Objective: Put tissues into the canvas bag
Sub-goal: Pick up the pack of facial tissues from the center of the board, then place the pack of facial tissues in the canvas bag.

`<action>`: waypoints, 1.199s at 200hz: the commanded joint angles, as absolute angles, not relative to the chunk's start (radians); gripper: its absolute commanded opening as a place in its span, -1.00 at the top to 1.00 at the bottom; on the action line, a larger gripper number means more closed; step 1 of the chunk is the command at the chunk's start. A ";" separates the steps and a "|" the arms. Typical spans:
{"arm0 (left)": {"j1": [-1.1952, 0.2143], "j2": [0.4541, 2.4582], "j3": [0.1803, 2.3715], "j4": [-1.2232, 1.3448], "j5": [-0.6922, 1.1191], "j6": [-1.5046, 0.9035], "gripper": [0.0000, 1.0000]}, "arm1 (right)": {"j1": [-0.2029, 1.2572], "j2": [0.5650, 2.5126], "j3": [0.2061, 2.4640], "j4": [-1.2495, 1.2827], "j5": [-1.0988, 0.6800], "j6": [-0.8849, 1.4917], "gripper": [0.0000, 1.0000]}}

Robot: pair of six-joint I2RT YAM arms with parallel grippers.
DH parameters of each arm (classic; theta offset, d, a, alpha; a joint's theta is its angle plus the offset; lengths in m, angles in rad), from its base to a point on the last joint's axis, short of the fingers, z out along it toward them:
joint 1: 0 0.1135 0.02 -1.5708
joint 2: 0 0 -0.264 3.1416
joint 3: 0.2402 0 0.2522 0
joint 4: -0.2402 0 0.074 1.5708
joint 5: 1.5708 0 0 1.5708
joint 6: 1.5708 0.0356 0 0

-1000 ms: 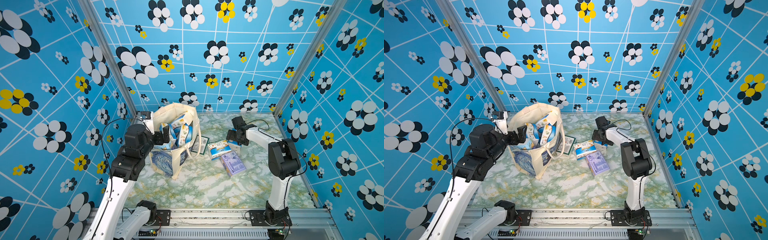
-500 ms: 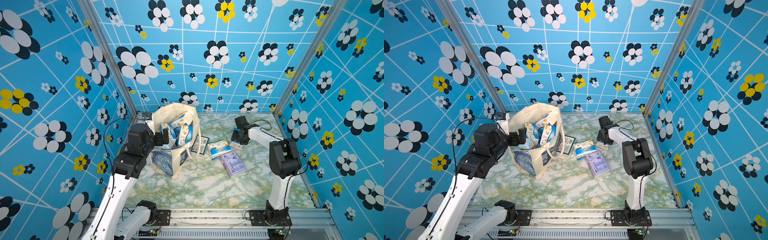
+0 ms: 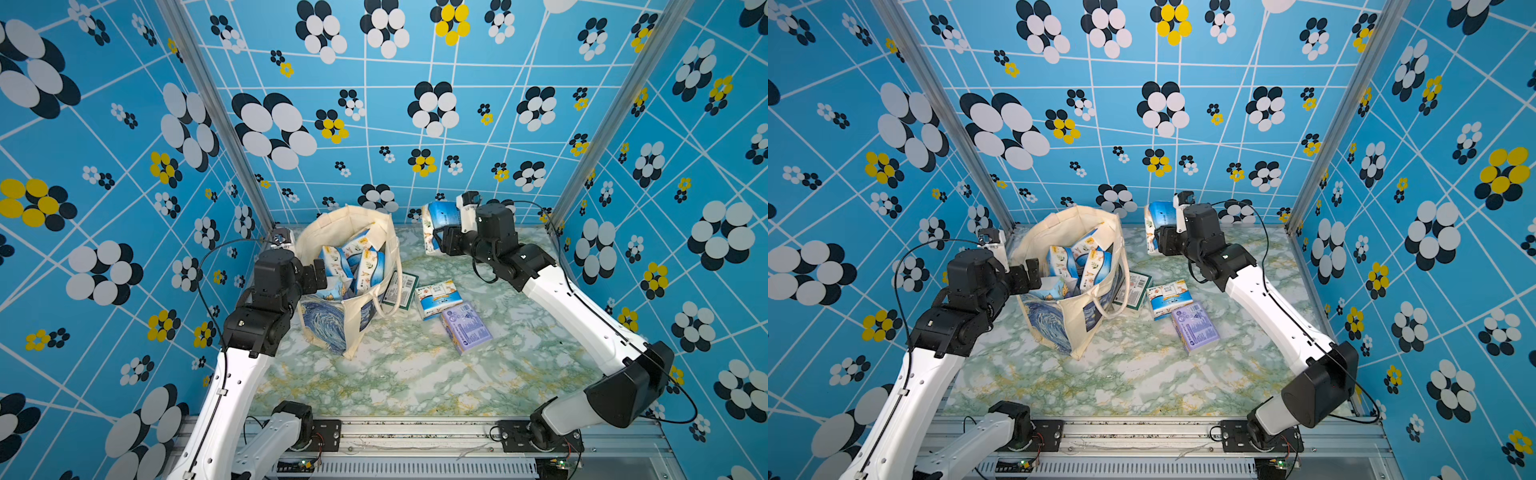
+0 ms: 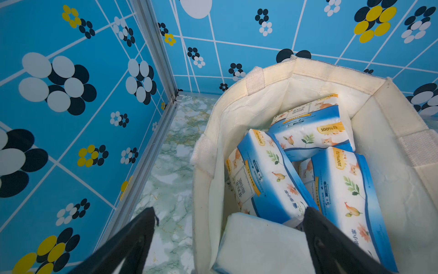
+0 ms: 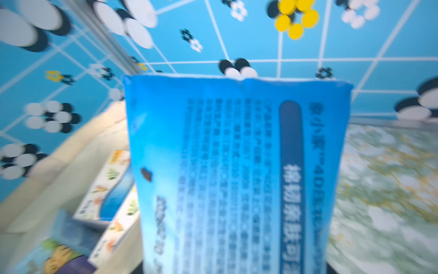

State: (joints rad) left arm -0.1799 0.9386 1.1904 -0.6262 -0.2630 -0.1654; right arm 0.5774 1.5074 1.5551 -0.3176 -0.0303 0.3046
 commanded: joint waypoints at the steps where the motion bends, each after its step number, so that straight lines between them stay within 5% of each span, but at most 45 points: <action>1: -0.160 0.927 1.204 -0.646 -0.270 -0.197 -1.00 | 0.635 1.525 1.585 -0.138 -0.167 0.240 -0.20; 53: -0.096 0.941 1.185 -0.642 -0.178 -0.234 -0.99 | 0.757 1.749 1.835 -0.085 -0.372 0.224 -0.24; 148: -0.038 0.960 1.174 -0.636 -0.108 -0.236 -0.96 | 0.848 2.266 2.539 -0.652 -0.331 0.076 -0.31; 201: -0.034 0.963 1.179 -0.635 -0.092 -0.239 -0.93 | 0.855 2.353 2.658 -0.746 -0.339 0.057 -0.57; 240: -0.034 0.954 1.180 -0.635 -0.082 -0.239 -0.62 | 0.854 2.319 2.648 -0.716 -0.356 0.059 -0.99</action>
State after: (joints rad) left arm -0.0448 0.9596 1.1847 -0.6296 -0.0994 -0.2356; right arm 0.8524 2.3596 2.6221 -0.7284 -0.3302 0.0635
